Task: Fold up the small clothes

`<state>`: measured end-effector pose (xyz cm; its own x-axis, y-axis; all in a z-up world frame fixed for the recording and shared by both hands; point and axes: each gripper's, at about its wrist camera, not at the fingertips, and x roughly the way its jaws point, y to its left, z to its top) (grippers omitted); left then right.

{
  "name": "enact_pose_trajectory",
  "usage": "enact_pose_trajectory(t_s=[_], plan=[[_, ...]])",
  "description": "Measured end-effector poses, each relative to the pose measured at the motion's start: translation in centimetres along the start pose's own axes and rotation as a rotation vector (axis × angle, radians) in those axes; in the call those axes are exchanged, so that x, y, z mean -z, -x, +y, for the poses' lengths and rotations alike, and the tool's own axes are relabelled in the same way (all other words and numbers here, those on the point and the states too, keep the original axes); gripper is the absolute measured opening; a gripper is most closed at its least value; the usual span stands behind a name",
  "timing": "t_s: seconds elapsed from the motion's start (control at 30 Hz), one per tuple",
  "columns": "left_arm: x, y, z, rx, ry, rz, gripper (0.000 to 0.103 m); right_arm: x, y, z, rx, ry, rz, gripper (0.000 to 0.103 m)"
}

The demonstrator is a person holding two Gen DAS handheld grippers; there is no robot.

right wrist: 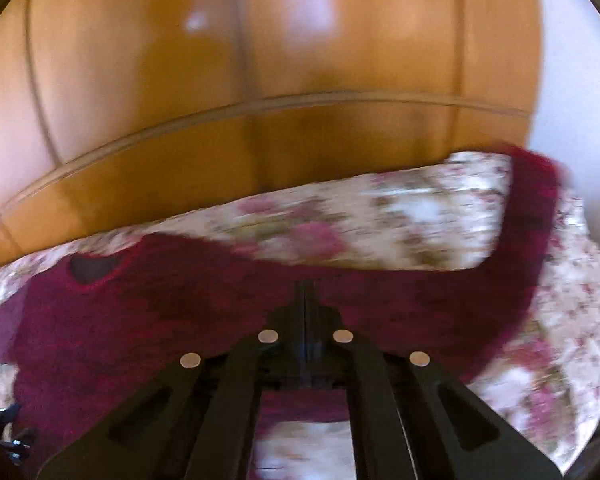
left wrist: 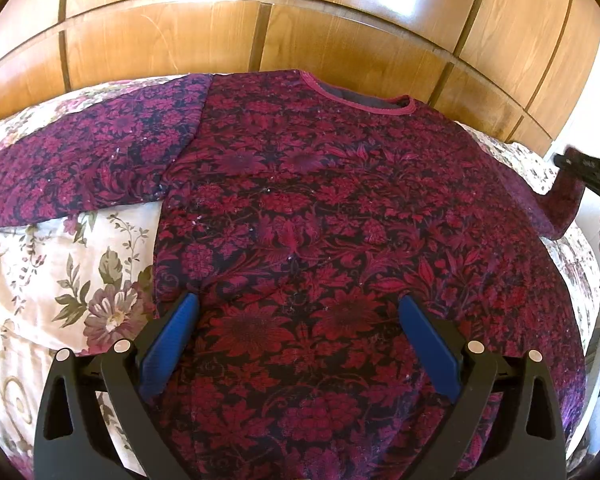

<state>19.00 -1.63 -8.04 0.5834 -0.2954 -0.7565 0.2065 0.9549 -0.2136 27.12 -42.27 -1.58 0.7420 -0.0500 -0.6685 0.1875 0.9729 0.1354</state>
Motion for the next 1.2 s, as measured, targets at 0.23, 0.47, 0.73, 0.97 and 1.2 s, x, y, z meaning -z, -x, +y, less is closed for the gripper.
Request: enact_pose_trajectory(t_s=[0.23,0.47,0.73,0.97,1.2], plan=[[0.1,0.1,0.3,0.024,0.016,-0.012,0.099,3.2,-1.3,0.6,-0.045,-0.077,0.080,0.048],[0.3,0.2,0.5,0.019,0.009,-0.013,0.099,6.8,0.3,-10.3,0.017,-0.433,0.104,0.057],[0.2,-0.2,-0.2,-0.009,-0.010,-0.007,0.099,8.5,-1.0,-21.6,0.129,-0.732,0.090,0.052],[0.0,-0.6,-1.0,-0.030,-0.021,-0.002,0.099,5.3,-3.4,-23.3,0.250,-0.652,0.108,0.030],[0.0,-0.7,-1.1,-0.033,-0.014,-0.007,0.099,1.2,-1.8,-15.9,0.313,-0.305,0.013,0.011]])
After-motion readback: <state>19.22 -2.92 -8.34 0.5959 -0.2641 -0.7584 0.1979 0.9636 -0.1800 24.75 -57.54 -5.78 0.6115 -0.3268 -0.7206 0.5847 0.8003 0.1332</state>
